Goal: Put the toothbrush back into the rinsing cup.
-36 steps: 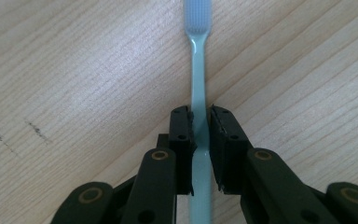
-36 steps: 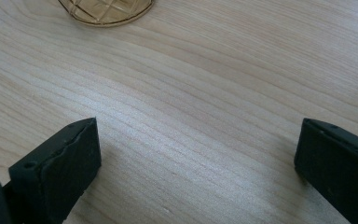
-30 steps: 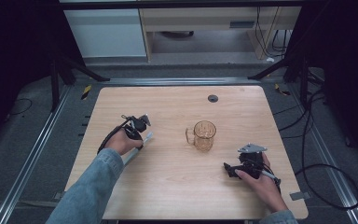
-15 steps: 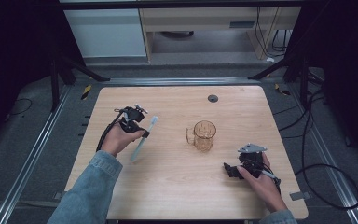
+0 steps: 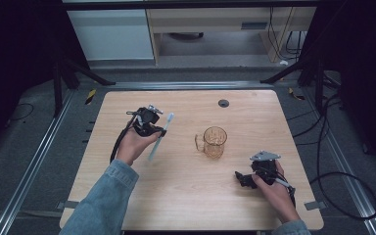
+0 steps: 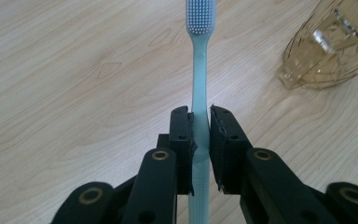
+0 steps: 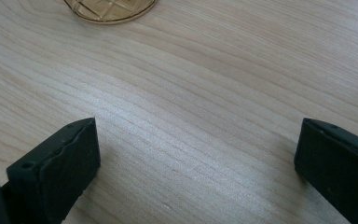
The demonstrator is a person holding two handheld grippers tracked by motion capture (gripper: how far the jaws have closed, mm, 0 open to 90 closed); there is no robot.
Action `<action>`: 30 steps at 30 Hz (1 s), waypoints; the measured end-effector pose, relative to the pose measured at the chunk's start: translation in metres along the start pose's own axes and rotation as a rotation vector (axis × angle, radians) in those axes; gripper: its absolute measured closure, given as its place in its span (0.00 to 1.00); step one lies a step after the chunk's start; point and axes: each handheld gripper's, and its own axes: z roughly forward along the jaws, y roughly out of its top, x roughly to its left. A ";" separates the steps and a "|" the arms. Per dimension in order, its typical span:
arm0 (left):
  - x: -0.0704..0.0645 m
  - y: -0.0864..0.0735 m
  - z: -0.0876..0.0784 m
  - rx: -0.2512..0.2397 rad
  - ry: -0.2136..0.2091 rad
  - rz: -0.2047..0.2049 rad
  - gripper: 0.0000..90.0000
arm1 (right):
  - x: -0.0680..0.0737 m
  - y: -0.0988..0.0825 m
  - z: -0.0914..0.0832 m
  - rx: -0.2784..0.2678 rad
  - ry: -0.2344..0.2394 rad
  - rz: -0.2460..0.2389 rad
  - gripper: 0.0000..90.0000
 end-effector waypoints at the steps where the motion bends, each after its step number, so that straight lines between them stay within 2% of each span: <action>1: -0.001 0.002 0.000 -0.009 0.001 0.001 0.88 | 0.000 0.000 0.000 0.000 -0.001 -0.002 0.01; 3: -0.002 0.003 0.000 -0.014 0.004 0.003 0.88 | 0.000 0.000 0.000 0.000 -0.002 -0.001 0.01; 5: -0.007 0.008 -0.001 -0.044 0.009 0.001 0.88 | 0.000 0.000 0.000 0.000 -0.002 -0.001 0.01; 10: -0.013 0.015 -0.003 -0.069 0.017 0.021 0.88 | 0.000 0.000 0.000 0.000 -0.002 -0.002 0.01; 16: -0.021 0.022 -0.003 -0.076 0.016 0.038 0.88 | 0.000 0.000 0.000 0.000 -0.002 -0.002 0.01; 20: -0.025 0.026 -0.005 -0.100 0.021 0.042 0.88 | 0.000 0.000 0.000 0.000 -0.002 -0.002 0.01; 30: -0.038 0.034 -0.007 -0.194 0.053 0.049 0.88 | 0.000 0.000 0.000 0.000 -0.002 -0.001 0.01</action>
